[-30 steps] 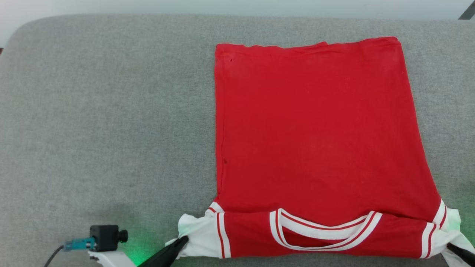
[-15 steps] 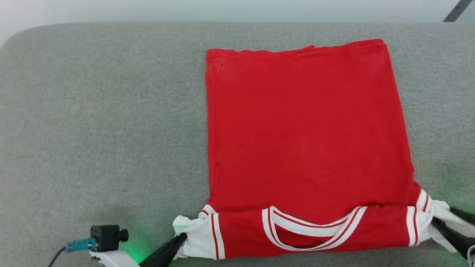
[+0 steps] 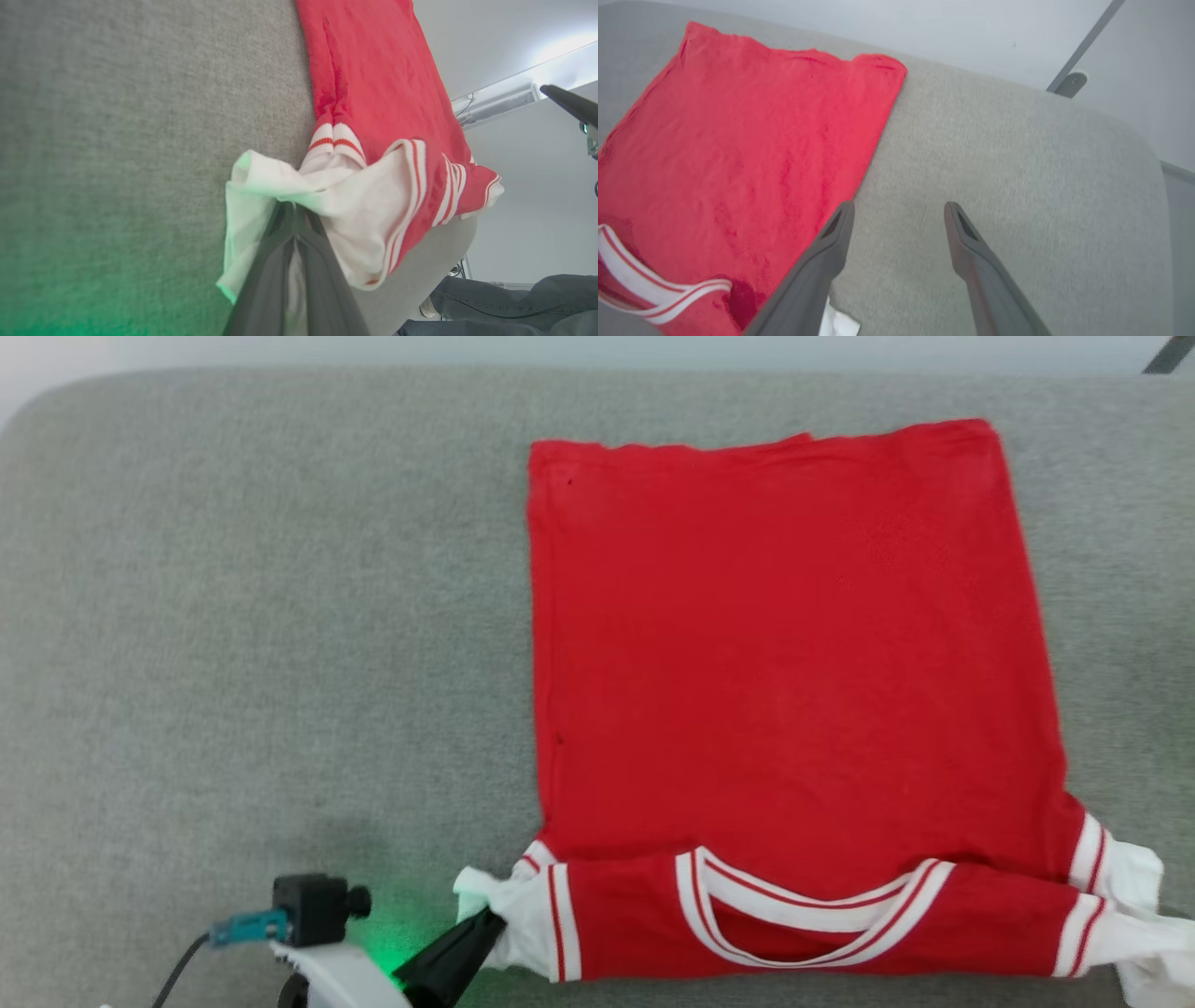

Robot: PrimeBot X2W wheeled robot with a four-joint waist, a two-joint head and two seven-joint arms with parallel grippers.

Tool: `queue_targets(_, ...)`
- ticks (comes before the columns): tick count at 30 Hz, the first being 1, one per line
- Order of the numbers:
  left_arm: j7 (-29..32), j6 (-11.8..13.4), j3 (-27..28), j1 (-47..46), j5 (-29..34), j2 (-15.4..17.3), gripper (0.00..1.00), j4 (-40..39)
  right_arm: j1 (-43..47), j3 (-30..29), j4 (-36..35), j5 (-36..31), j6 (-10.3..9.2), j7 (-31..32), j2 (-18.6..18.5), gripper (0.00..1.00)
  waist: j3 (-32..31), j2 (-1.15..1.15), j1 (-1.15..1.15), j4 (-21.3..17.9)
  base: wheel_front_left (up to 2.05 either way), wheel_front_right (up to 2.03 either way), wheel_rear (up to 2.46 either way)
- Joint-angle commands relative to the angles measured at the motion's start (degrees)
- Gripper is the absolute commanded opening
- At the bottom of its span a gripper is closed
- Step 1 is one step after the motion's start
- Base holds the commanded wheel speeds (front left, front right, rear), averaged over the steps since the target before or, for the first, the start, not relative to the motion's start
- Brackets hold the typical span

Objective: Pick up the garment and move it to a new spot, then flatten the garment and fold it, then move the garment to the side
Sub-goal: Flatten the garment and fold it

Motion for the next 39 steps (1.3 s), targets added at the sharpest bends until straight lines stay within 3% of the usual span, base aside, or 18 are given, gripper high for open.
queue_targets(1,0.18,0.02,-0.01,-1.34,0.38,-0.94,0.0,-0.2,-1.99,0.23,0.47,-0.39,-0.06,0.53,0.79,1.0,1.9,0.0,0.0,1.76,0.0,0.0,0.0)
queue_targets(6,0.6,0.02,0.0,-4.33,2.09,-1.82,0.0,-0.65,-20.0,6.72,6.55,-4.98,-0.05,6.95,6.16,1.0,5.79,0.0,0.0,4.28,0.0,0.0,0.0)
queue_targets(12,1.23,0.03,-0.26,-7.69,3.76,-3.7,0.0,-0.27,-42.36,16.59,23.36,-12.47,-0.06,12.5,13.01,1.0,10.58,0.0,0.0,7.51,0.0,0.0,0.0)
queue_targets(15,1.42,0.04,-0.67,-9.27,4.57,-4.88,0.0,-0.18,-49.71,19.5,30.77,-14.89,-0.06,14.35,13.72,1.0,12.99,0.0,0.0,9.55,0.0,0.0,0.0)
queue_targets(22,0.32,0.37,-0.6,-10.18,5.4,-5.58,0.0,1.7,-58.66,23.85,43.93,-16.79,-0.06,18.84,15.93,1.0,16.69,0.0,0.0,11.34,0.0,0.0,0.0)
queue_targets(29,-0.32,0.57,-0.6,-10.9,5.0,-5.54,0.0,2.88,-58.03,29.25,51.32,-15.67,-0.05,23.56,17.04,1.0,17.61,0.0,0.0,11.05,0.0,0.0,0.0)
queue_targets(30,-0.43,0.57,-0.58,-11.16,4.98,-5.54,0.0,2.9,-57.99,29.53,51.84,-15.52,-0.05,23.46,17.2,0.5,17.58,0.0,0.0,10.92,0.0,0.0,0.0)
queue_targets(31,-0.49,0.57,-0.57,-11.42,5.0,-5.51,0.0,2.89,-58.14,29.9,52.28,-15.29,-0.05,23.19,17.39,0.17,17.52,0.0,0.0,10.79,0.0,0.0,0.0)
queue_targets(32,-0.59,0.57,-0.57,-11.7,5.04,-5.45,0.0,2.95,-58.3,30.0,52.71,-15.02,-0.06,22.77,17.57,0.0,17.35,0.0,0.0,10.61,0.0,0.0,0.0)
queue_targets(39,-1.35,0.57,-0.35,-12.16,5.3,-5.07,0.0,3.28,-58.78,29.86,52.24,-11.55,-0.04,17.24,17.8,0.0,14.55,0.0,0.0,9.43,0.0,0.0,0.0)
